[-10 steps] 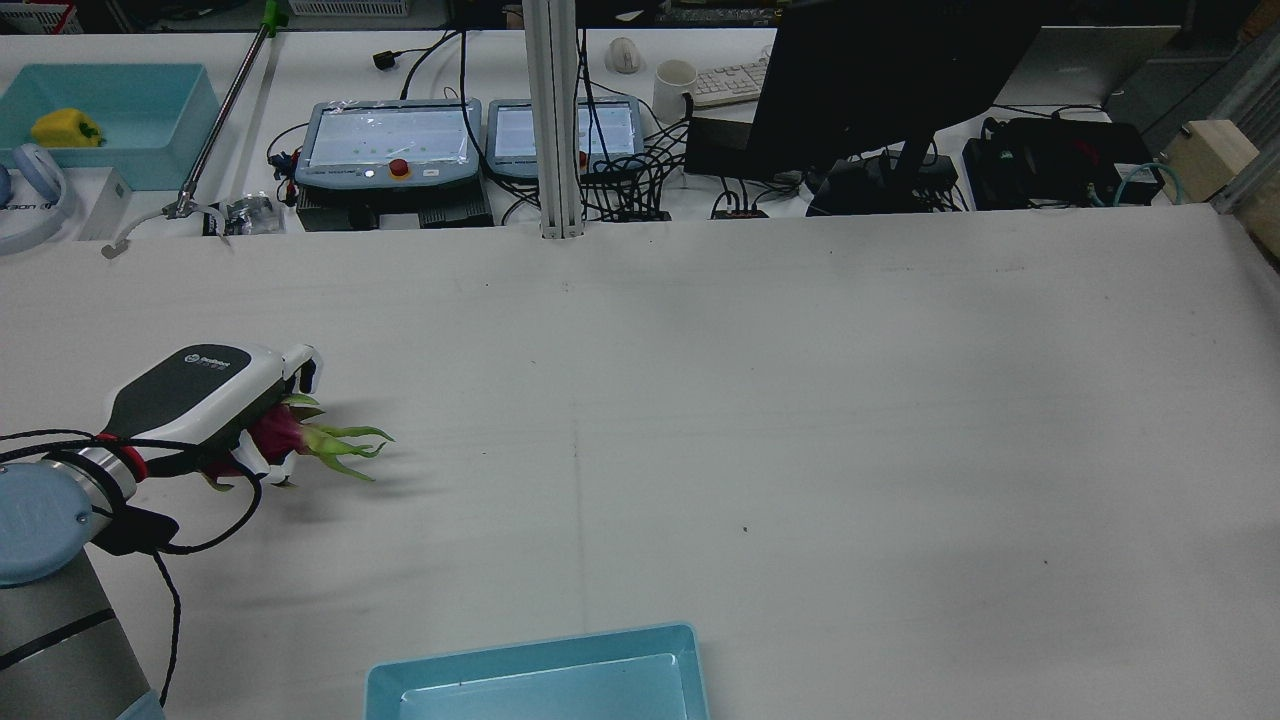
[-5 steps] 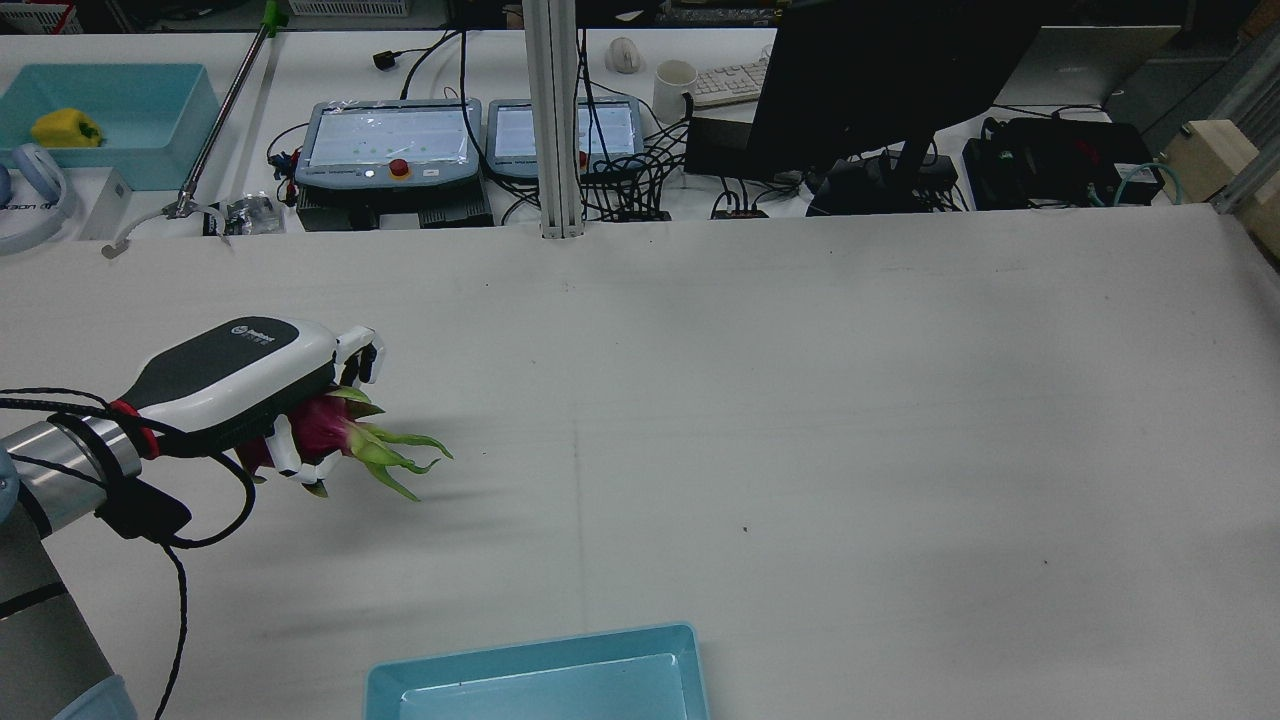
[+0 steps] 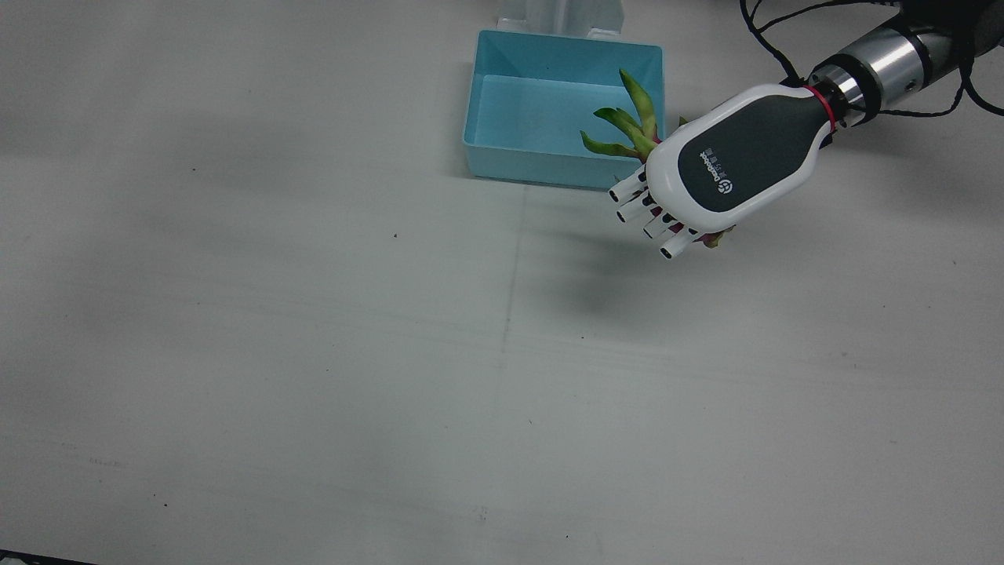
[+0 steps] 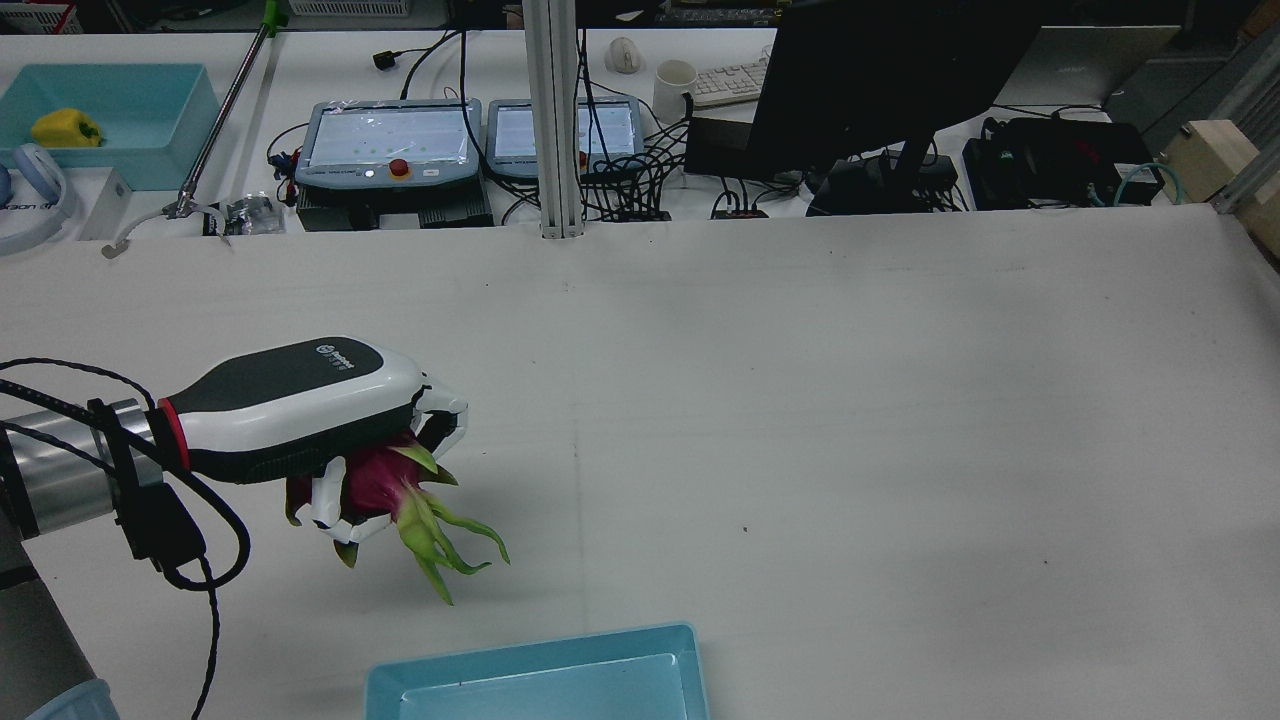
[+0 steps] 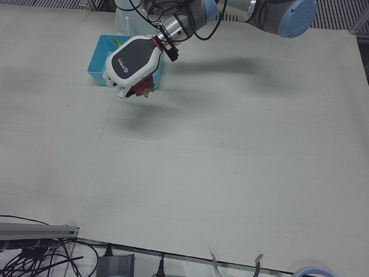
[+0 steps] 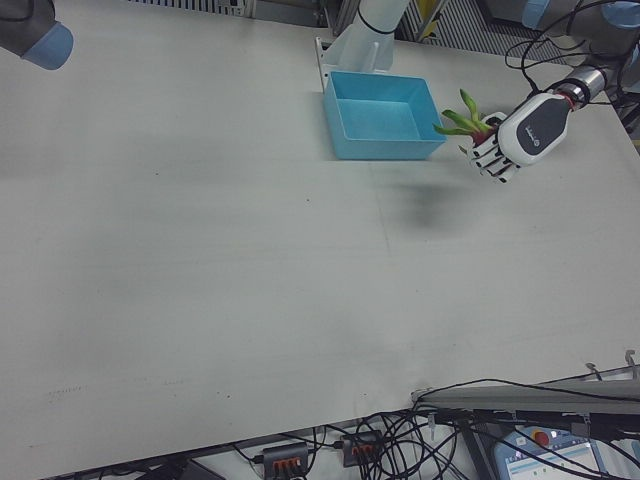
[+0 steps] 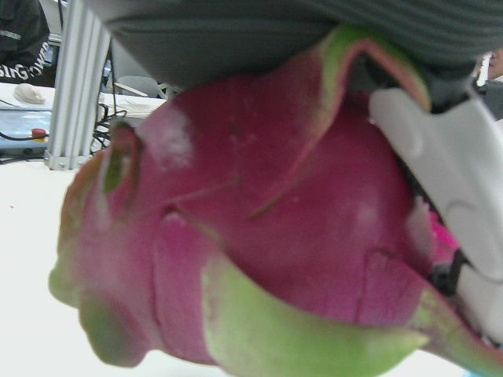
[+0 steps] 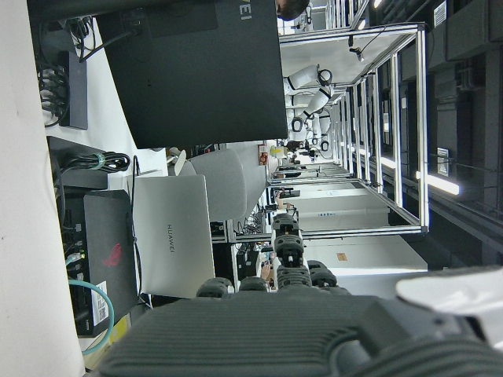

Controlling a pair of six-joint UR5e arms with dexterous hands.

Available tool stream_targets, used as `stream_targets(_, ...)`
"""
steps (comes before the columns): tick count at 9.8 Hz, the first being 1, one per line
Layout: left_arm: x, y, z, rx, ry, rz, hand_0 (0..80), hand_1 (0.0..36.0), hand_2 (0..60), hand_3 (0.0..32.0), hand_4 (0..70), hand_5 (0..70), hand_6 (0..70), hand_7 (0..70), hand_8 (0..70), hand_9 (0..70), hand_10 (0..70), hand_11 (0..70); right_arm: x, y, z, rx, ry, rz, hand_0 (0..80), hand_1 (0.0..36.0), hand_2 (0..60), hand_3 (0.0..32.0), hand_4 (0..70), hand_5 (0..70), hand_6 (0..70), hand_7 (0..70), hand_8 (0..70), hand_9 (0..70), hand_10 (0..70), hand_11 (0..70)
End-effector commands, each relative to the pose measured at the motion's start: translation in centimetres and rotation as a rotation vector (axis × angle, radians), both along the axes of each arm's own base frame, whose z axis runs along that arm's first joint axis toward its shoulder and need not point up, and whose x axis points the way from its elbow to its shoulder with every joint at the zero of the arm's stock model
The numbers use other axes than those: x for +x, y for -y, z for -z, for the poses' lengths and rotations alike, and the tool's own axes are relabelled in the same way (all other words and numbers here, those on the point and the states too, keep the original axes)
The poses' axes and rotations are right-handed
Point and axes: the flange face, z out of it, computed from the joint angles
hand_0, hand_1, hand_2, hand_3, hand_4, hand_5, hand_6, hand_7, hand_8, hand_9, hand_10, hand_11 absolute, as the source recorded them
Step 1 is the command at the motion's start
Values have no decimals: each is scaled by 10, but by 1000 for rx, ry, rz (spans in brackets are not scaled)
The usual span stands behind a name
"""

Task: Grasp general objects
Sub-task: 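Carry the dragon fruit with the left hand over the blue tray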

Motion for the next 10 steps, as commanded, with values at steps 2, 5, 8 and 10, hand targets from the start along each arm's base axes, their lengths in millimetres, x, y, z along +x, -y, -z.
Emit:
stream_targets(2, 10, -84, 31, -108, -116, -262, 800, 360, 600, 24, 293, 700, 700, 700, 700, 700, 700, 700, 0, 0, 0, 0, 1, 0, 0, 0, 0, 0, 0, 0, 0, 0, 0, 0, 0, 0)
stream_targets(5, 46, -117, 38, -207, -197, -386, 800, 360, 600, 0, 480, 700, 700, 700, 700, 700, 700, 700, 0, 0, 0, 0, 0, 0, 0, 0, 0, 0, 0, 0, 0, 0, 0, 0, 0, 0)
stream_targets(8, 80, -111, 32, -271, -232, -433, 800, 360, 600, 0, 112, 700, 189, 700, 106, 168, 74, 159, 0, 0, 0, 0, 0, 0, 0, 0, 0, 0, 0, 0, 0, 0, 0, 0, 0, 0)
stream_targets(10, 101, -104, 21, -273, -228, -453, 556, 360, 600, 0, 0, 265, 0, 175, 0, 21, 0, 1, 0, 0, 0, 0, 0, 0, 0, 0, 0, 0, 0, 0, 0, 0, 0, 0, 0, 0)
